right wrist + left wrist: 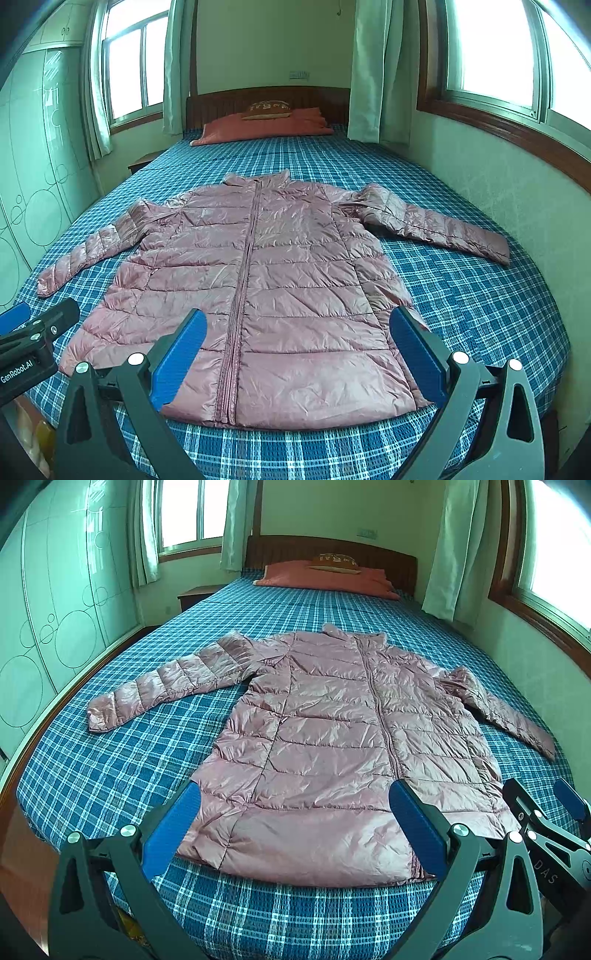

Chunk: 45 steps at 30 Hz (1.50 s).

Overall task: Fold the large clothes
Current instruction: 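Lower the right tool to the jacket side and sleeve nearest it, then grasp the jacket side with the right tool and fold it over the body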

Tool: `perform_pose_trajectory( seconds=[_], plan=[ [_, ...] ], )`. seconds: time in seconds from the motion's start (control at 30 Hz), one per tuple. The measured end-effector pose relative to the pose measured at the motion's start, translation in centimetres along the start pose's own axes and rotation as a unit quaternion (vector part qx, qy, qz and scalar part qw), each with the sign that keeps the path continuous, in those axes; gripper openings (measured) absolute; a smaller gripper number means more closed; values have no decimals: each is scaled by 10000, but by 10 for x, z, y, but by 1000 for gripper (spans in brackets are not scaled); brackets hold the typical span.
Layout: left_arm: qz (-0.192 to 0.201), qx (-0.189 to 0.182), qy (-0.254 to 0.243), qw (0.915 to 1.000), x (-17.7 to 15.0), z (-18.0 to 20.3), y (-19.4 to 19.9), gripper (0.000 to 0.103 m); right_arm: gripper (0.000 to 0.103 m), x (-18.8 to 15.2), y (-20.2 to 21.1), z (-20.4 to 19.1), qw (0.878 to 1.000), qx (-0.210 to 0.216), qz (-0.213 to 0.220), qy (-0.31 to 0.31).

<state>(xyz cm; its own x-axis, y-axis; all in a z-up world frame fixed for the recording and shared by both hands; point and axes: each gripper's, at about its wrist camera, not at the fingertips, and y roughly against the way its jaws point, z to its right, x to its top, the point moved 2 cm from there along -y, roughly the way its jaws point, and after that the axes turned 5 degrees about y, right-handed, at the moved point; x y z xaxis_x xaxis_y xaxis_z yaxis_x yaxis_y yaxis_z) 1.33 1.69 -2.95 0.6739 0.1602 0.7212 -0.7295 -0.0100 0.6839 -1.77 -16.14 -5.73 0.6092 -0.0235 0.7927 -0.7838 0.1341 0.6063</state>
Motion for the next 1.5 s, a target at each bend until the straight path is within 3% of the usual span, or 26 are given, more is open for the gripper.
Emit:
perform_pose_trajectory(
  seconds=[0.2, 0.37, 0.47, 0.53, 0.7, 0.77, 0.83, 0.9, 1.0, 1.07, 1.1, 1.13, 1.27, 1.33, 1.4, 1.5],
  plan=[
    [-65, -18, 54, 10000, 2, -1, -16, 101, 98, -3, -20, 3, 9998, 69, -180, -62],
    [-860, -428, 290, 9949, 1, -5, -56, 101, 98, -2, -52, 19, 9971, 394, -492, -417],
    [-1122, -436, 545, 9912, 6, -18, -81, 99, 98, -1, -75, 39, 9939, 520, -595, -764],
    [-1173, -298, 598, 9909, 11, -26, -95, 82, 98, 0, -90, 55, 9914, 556, -634, -1004],
    [-1394, -74, 823, 9868, 26, -48, -135, 66, 97, 5, -124, 101, 9865, 364, -663, -1452],
    [-1397, 160, 924, 9857, 33, -60, -152, 60, 92, 9, -138, 120, 9852, 240, -674, -1556],
    [-1505, 394, 1162, 9810, 41, -76, -170, 39, 55, 10, -153, 145, 9815, 54, -716, -1775],
    [-1628, 579, 1442, 9743, 46, -93, -187, 34, 53, 10, -168, 176, 9724, 122, -694, -2223],
    [-1555, 896, 1745, 9682, 55, -114, -203, 34, 56, 4, -188, 233, 9476, 224, -504, -3147],
    [-1407, 1164, 1979, 9631, 58, -129, -210, 50, 65, -3, -201, 270, 9233, 291, -329, -3815],
    [-1363, 1247, 2123, 9596, 59, -136, -213, 65, 68, -7, -208, 289, 9099, 279, -218, -4133],
    [-1323, 1348, 2278, 9552, 59, -143, -216, 71, 69, -11, -214, 306, 8971, 262, -141, -4407],
    [-1328, 1586, 2658, 9416, 57, -163, -230, 75, 69, -21, -240, 355, 8594, 213, 92, -5108],
    [-1314, 1613, 2837, 9361, 55, -170, -236, 80, 69, -21, -245, 369, 8480, 175, 361, -5285],
    [-1300, 1686, 2916, 9325, 52, -175, -239, 80, 69, -16, -249, 379, 8445, 73, 576, -5324],
    [-1221, 1770, 2814, 9352, 54, -175, -242, 84, 69, -14, -254, 389, 8341, -72, 876, -5446]
  ],
)
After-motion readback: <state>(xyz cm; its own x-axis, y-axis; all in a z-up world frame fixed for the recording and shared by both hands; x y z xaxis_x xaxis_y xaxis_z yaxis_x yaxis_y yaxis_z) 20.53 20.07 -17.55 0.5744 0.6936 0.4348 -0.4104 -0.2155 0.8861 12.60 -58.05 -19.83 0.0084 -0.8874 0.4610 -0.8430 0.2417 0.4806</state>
